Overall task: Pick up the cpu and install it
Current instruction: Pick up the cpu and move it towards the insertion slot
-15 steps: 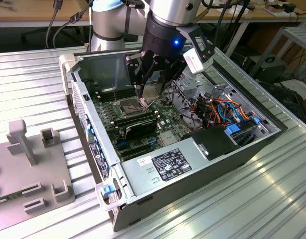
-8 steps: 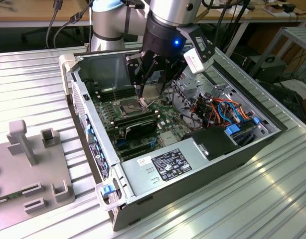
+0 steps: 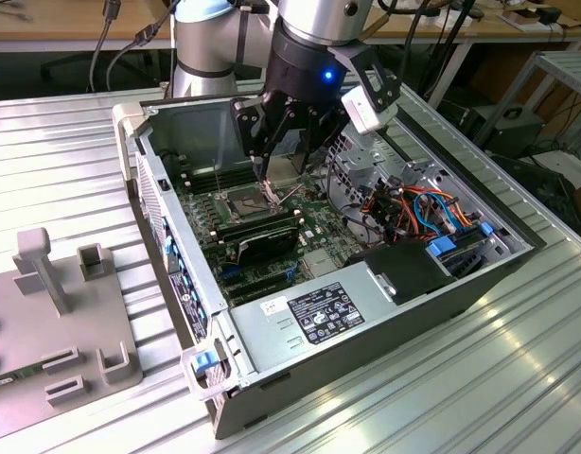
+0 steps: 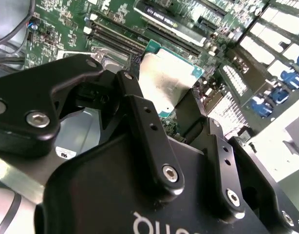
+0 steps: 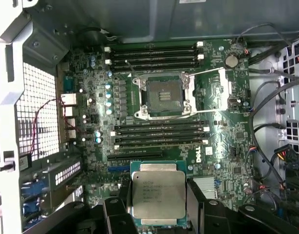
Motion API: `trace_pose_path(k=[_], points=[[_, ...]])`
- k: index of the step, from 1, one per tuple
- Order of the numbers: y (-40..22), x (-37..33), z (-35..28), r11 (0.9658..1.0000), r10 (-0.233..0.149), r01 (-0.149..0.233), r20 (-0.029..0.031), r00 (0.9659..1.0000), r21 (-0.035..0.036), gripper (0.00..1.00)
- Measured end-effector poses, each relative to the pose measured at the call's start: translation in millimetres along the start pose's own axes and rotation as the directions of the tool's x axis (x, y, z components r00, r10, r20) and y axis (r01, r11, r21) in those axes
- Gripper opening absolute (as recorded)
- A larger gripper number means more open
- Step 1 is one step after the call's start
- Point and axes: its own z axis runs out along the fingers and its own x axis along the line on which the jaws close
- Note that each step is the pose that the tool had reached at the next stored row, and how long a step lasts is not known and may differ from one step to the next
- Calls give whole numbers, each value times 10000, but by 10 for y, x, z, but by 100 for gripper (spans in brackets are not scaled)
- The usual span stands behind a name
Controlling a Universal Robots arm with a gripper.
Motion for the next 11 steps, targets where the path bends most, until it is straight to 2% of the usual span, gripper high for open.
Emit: trace_pose_path(k=[5,8,11], points=[[124,8,27,10000,1,-1,1,10000,20,55],[242,16,55,10000,1,-1,2,10000,28,55],[312,20,84,10000,0,0,1,10000,29,55]])
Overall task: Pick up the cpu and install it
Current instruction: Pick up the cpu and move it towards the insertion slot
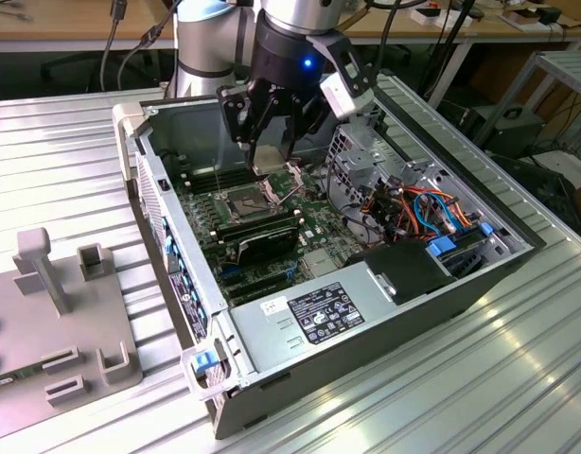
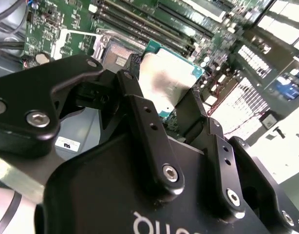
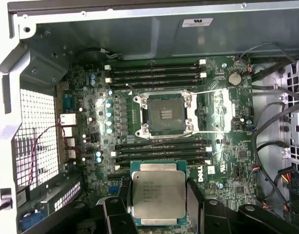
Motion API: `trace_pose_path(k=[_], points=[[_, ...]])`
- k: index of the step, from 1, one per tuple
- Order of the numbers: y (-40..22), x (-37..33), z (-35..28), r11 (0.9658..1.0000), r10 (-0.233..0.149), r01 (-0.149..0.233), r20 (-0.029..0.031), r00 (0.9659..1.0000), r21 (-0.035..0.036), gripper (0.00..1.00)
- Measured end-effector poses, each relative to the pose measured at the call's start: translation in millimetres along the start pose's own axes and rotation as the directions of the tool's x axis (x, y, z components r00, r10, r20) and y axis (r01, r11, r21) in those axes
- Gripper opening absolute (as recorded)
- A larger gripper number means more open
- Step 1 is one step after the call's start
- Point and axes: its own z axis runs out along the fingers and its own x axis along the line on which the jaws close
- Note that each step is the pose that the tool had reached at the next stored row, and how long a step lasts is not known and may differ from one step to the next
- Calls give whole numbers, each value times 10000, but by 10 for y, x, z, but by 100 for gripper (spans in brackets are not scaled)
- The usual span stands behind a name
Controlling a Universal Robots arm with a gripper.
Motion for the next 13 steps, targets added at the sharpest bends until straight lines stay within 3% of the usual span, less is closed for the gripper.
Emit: trace_pose_path(k=[10,13], points=[[199,-17,174,10000,-1,1,0,10000,0,55],[223,-39,201,10000,0,0,0,10000,-2,55]])
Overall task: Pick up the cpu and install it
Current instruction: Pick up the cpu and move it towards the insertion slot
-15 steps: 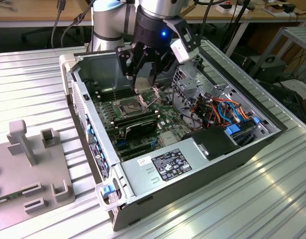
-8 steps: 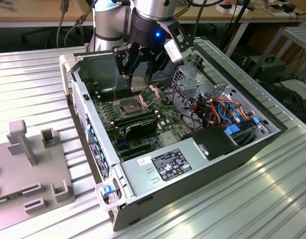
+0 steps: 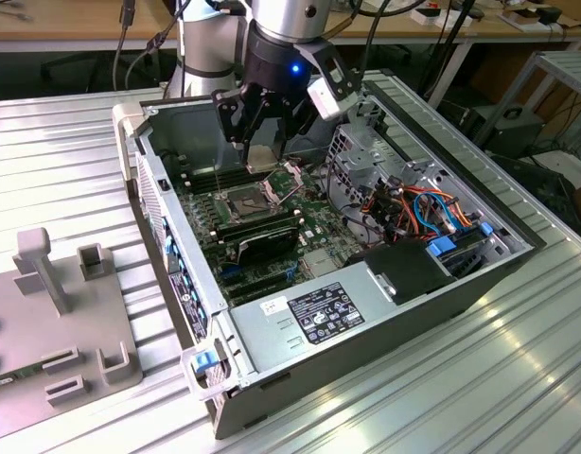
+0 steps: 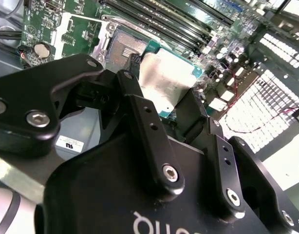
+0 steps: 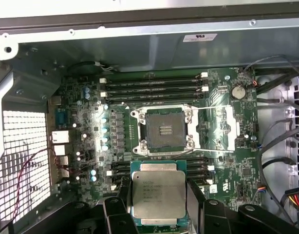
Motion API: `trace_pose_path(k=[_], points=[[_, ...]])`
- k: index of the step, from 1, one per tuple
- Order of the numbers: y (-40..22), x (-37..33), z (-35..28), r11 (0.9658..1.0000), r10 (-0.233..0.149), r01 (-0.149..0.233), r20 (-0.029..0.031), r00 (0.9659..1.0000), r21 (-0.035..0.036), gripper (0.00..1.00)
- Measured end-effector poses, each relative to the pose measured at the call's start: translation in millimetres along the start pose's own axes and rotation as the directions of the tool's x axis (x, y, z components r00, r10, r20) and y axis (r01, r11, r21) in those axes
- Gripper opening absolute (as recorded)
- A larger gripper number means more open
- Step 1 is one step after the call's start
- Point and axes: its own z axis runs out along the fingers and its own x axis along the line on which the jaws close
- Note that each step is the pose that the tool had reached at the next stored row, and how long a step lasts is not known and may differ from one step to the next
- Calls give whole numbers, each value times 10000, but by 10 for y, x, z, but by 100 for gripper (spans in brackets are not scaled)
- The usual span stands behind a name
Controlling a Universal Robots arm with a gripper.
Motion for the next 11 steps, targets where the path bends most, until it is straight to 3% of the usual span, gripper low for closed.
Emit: trace_pose_path(k=[7,11], points=[[45,-67,66,10000,1,-1,1,10000,0,55],[46,-69,67,10000,0,0,0,10000,1,55]])
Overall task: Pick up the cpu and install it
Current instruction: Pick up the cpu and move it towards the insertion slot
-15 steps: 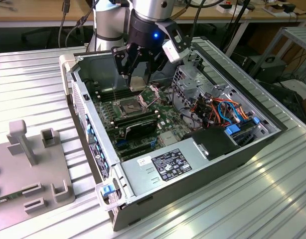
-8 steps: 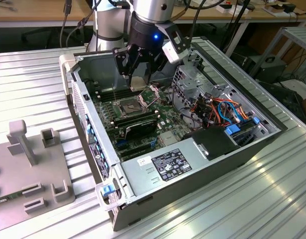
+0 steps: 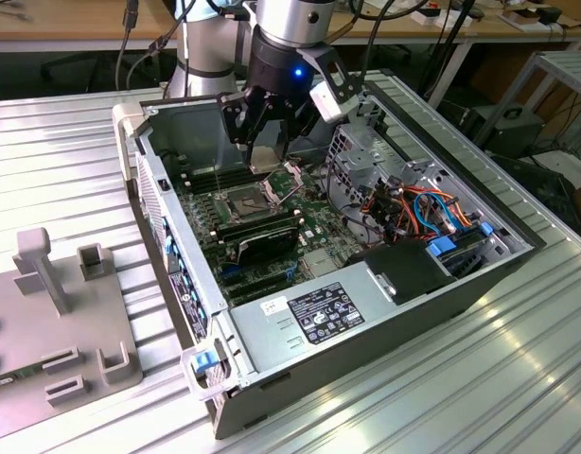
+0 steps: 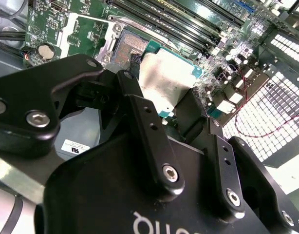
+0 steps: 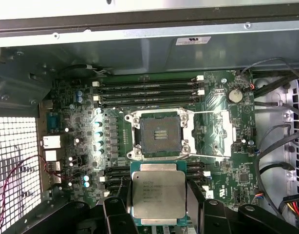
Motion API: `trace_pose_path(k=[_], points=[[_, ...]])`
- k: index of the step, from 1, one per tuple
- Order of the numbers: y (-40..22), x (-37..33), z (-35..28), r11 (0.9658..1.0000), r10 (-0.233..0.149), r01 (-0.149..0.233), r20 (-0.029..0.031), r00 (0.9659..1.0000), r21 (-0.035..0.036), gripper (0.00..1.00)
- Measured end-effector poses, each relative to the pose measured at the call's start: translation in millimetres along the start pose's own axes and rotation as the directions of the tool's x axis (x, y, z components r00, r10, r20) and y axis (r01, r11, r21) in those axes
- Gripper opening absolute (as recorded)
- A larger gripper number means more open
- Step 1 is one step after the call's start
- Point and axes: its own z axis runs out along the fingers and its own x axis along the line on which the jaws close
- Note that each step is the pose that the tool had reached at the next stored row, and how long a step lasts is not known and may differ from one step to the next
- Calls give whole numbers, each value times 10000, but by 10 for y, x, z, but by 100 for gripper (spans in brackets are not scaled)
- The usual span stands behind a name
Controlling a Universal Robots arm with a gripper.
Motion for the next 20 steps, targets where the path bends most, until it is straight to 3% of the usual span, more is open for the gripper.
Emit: trace_pose_path(k=[8,20], points=[[2,-31,9,10000,-1,1,0,10000,0,55],[1,-18,29,10000,0,0,4,10000,0,55]])
